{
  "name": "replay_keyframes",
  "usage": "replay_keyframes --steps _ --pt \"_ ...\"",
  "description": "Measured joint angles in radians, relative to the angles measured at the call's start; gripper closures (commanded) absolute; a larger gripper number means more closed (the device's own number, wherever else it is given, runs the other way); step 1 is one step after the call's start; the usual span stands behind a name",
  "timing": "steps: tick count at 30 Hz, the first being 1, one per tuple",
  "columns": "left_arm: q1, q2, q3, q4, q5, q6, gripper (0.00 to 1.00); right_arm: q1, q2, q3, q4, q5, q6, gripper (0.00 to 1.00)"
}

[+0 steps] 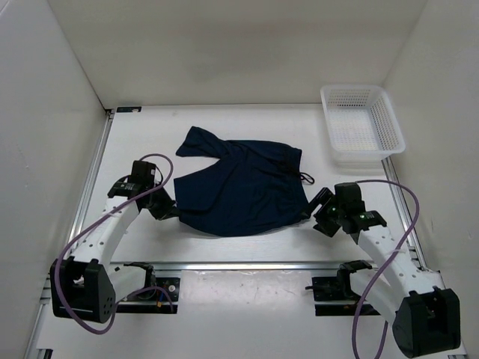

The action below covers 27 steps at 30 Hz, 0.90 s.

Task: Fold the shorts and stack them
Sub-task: Flatten the shorts out

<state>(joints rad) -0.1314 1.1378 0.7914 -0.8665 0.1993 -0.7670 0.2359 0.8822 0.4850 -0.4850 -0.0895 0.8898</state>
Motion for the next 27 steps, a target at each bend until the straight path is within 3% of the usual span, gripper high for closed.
replay_keyframes --steps 6,9,11,14,20,27 --pt "0.0 -0.02 0.0 0.026 -0.001 -0.001 0.89 0.0 0.06 -0.037 0.08 -0.086 0.109 0.2" --pt "0.0 -0.02 0.0 0.029 0.0 -0.001 0.89 0.0 0.154 -0.034 0.132 -0.1 0.13 0.3" --pt "0.0 -0.02 0.001 0.029 -0.001 -0.001 0.89 0.001 0.222 -0.026 0.17 -0.097 0.13 0.53" --pt "0.0 -0.021 0.001 0.029 -0.001 -0.001 0.89 0.002 0.323 0.005 0.221 -0.08 0.12 1.0" --pt "-0.002 -0.022 0.108 -0.057 -0.033 0.013 0.89 0.01 0.36 0.195 0.162 -0.01 0.035 1.0" --pt "0.009 -0.013 0.648 -0.208 -0.131 0.08 0.89 0.015 0.311 0.668 -0.05 0.024 -0.204 1.0"
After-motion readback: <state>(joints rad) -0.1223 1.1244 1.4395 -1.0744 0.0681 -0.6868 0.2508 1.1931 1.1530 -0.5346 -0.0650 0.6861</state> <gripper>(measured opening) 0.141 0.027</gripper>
